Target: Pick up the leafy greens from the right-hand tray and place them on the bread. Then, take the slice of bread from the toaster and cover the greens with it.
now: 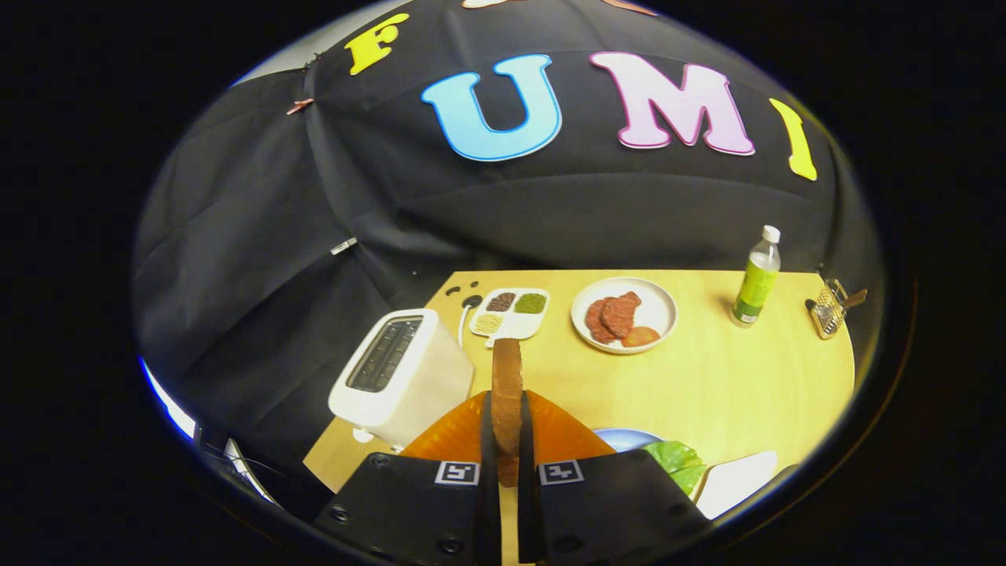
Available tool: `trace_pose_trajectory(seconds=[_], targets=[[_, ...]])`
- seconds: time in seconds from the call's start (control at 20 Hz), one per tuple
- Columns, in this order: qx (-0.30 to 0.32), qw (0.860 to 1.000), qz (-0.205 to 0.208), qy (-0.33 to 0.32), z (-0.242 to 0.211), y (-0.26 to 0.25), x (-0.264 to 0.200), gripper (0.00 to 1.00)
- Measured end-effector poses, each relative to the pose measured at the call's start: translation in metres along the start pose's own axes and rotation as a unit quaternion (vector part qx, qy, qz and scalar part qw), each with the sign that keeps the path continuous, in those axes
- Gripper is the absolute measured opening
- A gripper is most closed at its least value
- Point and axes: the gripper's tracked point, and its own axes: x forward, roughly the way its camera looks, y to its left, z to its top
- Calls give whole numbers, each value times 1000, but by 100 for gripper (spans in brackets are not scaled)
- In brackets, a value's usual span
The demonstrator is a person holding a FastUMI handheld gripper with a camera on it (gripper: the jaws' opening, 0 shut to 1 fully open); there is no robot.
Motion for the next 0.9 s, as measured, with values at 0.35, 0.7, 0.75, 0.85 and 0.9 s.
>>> trace_pose_trajectory(seconds=[0.35,0.7,0.75,0.85,0.9], targets=[[53,998,-16,43,-68,-41,6,13],[91,993,-51,47,-89,-80,12,13],[98,993,-53,45,-90,-84,11,13],[108,991,-58,47,-96,-91,11,14],[107,991,-63,48,-98,-96,9,16]])
